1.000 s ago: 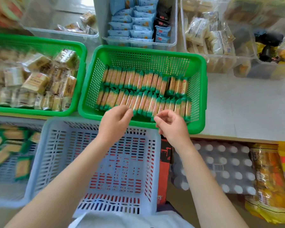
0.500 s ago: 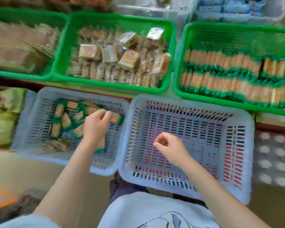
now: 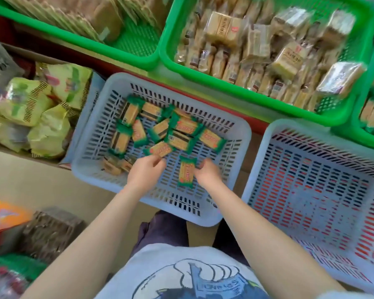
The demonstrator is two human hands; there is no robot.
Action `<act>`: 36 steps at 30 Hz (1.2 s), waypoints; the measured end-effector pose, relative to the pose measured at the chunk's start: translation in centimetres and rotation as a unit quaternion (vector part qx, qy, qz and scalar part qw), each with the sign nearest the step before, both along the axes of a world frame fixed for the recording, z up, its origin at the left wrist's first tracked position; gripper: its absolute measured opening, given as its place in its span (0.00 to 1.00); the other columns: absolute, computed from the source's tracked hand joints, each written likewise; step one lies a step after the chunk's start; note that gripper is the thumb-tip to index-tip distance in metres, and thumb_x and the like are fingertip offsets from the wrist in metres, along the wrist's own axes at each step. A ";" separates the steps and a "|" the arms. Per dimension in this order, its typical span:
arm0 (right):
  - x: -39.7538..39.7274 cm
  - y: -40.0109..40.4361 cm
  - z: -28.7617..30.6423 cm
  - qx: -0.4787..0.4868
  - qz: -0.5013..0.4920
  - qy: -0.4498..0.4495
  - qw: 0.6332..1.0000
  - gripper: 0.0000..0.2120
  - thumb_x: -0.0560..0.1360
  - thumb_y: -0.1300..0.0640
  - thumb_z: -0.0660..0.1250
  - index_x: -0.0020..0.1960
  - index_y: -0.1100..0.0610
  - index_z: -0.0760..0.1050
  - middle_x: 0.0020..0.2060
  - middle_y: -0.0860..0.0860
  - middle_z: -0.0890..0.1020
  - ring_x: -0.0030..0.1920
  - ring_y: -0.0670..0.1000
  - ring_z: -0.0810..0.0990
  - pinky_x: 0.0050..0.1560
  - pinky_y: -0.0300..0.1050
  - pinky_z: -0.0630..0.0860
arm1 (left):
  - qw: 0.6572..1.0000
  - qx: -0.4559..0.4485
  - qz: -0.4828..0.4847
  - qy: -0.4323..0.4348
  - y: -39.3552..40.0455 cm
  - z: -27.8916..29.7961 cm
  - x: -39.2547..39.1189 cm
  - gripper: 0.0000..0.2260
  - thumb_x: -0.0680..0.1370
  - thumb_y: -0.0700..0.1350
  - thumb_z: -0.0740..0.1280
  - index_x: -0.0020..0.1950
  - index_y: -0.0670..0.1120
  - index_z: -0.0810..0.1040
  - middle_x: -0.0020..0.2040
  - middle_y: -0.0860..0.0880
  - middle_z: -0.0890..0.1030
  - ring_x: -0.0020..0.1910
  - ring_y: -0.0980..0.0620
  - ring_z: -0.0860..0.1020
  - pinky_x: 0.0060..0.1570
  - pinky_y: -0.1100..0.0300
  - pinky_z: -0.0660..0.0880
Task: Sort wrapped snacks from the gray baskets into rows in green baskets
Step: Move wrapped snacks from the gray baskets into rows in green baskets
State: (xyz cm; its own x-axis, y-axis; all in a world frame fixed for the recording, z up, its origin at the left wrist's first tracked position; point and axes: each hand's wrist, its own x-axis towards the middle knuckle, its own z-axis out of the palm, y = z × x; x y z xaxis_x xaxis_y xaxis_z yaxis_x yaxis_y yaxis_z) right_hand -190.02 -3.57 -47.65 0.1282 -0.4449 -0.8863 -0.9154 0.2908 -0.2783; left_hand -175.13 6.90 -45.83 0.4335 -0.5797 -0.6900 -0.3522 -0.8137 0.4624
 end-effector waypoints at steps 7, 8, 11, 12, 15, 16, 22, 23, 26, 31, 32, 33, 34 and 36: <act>2.3 3.5 -3.7 -0.002 -0.004 0.095 0.995 0.38 0.77 0.45 0.71 0.77 0.60 0.56 0.65 0.56 0.77 0.57 0.57 0.81 0.43 0.49 0.77 | 1.000 -0.004 -0.016 0.022 0.2 -1.3 2.8 0.11 0.84 0.50 0.60 0.57 0.49 0.80 0.36 0.49 0.80 0.32 0.43 0.76 0.31 0.56 0.67; 2.0 3.2 -3.6 -0.002 -0.012 0.093 0.996 0.36 0.77 0.47 0.71 0.75 0.60 0.58 0.63 0.56 0.78 0.56 0.56 0.81 0.44 0.49 0.78 | 0.999 -0.004 -0.022 0.025 -0.3 -1.3 3.1 0.12 0.84 0.50 0.60 0.61 0.49 0.80 0.38 0.50 0.80 0.32 0.46 0.76 0.30 0.58 0.67; 1.4 1.6 -2.7 -0.020 -0.010 0.076 0.997 0.40 0.77 0.50 0.72 0.78 0.60 0.52 0.64 0.57 0.76 0.54 0.57 0.81 0.43 0.50 0.80 | 0.998 -0.021 -0.039 0.033 -2.6 -1.8 3.9 0.14 0.84 0.50 0.60 0.66 0.49 0.78 0.55 0.49 0.81 0.47 0.50 0.80 0.41 0.56 0.76; 1.2 0.9 -2.6 -0.037 -0.009 0.061 0.997 0.41 0.77 0.51 0.72 0.79 0.59 0.51 0.64 0.56 0.76 0.52 0.56 0.81 0.41 0.50 0.80 | 0.998 -0.031 -0.041 0.029 -3.5 -2.2 4.0 0.13 0.84 0.50 0.61 0.67 0.49 0.77 0.61 0.49 0.80 0.52 0.49 0.79 0.46 0.54 0.78; 1.0 -1.5 -2.0 -0.063 -0.026 -0.009 0.998 0.41 0.77 0.52 0.71 0.80 0.55 0.49 0.60 0.53 0.76 0.48 0.52 0.80 0.33 0.43 0.74 | 0.999 -0.025 -0.017 0.013 -6.1 -3.5 3.9 0.19 0.83 0.49 0.63 0.74 0.50 0.70 0.71 0.50 0.74 0.62 0.48 0.77 0.54 0.50 0.79; 1.1 -2.3 -2.0 -0.072 -0.026 -0.027 0.997 0.40 0.77 0.52 0.71 0.80 0.53 0.51 0.61 0.52 0.76 0.49 0.51 0.80 0.33 0.41 0.73 | 1.000 -0.016 -0.011 0.008 -6.7 -3.9 3.7 0.22 0.83 0.49 0.64 0.76 0.50 0.66 0.72 0.49 0.73 0.63 0.47 0.77 0.54 0.50 0.79; 2.6 -4.5 -3.8 -0.133 0.113 -0.109 0.979 0.26 0.76 0.52 0.74 0.70 0.55 0.69 0.63 0.52 0.76 0.61 0.52 0.76 0.53 0.45 0.74 | 0.998 0.012 0.045 0.041 -8.1 -7.2 2.9 0.28 0.78 0.41 0.71 0.75 0.46 0.64 0.58 0.47 0.79 0.41 0.50 0.77 0.31 0.56 0.74; 2.9 -4.5 -4.0 -0.134 0.111 -0.123 0.977 0.27 0.75 0.52 0.74 0.71 0.55 0.69 0.64 0.52 0.76 0.63 0.52 0.75 0.55 0.43 0.72 | 0.994 0.002 0.088 0.072 -8.1 -7.6 3.0 0.26 0.77 0.40 0.72 0.72 0.45 0.67 0.55 0.46 0.79 0.43 0.49 0.78 0.35 0.54 0.76; 3.4 -4.5 -4.1 -0.078 0.090 -0.134 0.984 0.31 0.75 0.53 0.75 0.73 0.55 0.68 0.65 0.49 0.75 0.64 0.49 0.74 0.56 0.42 0.71 | 0.968 0.012 0.194 0.156 -7.9 -7.5 3.5 0.20 0.75 0.40 0.75 0.65 0.46 0.73 0.56 0.46 0.79 0.52 0.47 0.79 0.51 0.53 0.79; 3.3 -2.9 -3.6 0.038 -0.004 -0.153 0.988 0.22 0.76 0.54 0.74 0.68 0.53 0.74 0.57 0.47 0.81 0.59 0.50 0.79 0.55 0.44 0.74 | 0.927 -0.023 0.275 0.255 -6.0 -6.9 3.8 0.15 0.75 0.45 0.75 0.61 0.50 0.78 0.57 0.48 0.81 0.56 0.48 0.81 0.58 0.50 0.79; 3.4 -2.5 -3.3 0.053 -0.007 -0.154 0.987 0.20 0.77 0.53 0.73 0.67 0.52 0.74 0.55 0.46 0.80 0.57 0.50 0.80 0.52 0.42 0.74 | 0.920 -0.030 0.283 0.269 -6.0 -6.6 3.5 0.13 0.76 0.47 0.74 0.59 0.52 0.78 0.60 0.48 0.80 0.58 0.47 0.80 0.61 0.46 0.78; 3.5 -2.2 -2.8 0.061 -0.009 -0.158 0.986 0.18 0.79 0.51 0.70 0.67 0.52 0.74 0.54 0.46 0.80 0.55 0.49 0.79 0.48 0.39 0.73 | 0.918 -0.029 0.281 0.278 -6.1 -6.3 3.3 0.10 0.77 0.50 0.73 0.57 0.56 0.78 0.63 0.48 0.79 0.61 0.46 0.78 0.63 0.43 0.76; 3.6 -1.9 -2.5 0.064 -0.007 -0.155 0.986 0.18 0.80 0.49 0.68 0.68 0.52 0.74 0.55 0.46 0.80 0.54 0.49 0.79 0.45 0.38 0.73 | 0.918 -0.025 0.272 0.287 -6.3 -5.9 3.1 0.07 0.79 0.52 0.70 0.56 0.58 0.77 0.66 0.49 0.77 0.63 0.46 0.77 0.65 0.41 0.74; 4.0 -1.8 -1.6 0.059 -0.004 -0.148 0.987 0.18 0.82 0.46 0.63 0.69 0.52 0.73 0.57 0.48 0.80 0.56 0.51 0.78 0.46 0.39 0.73 | 0.910 -0.002 0.267 0.317 -6.6 -4.9 2.7 0.10 0.81 0.57 0.65 0.60 0.58 0.74 0.66 0.51 0.75 0.60 0.48 0.77 0.66 0.42 0.74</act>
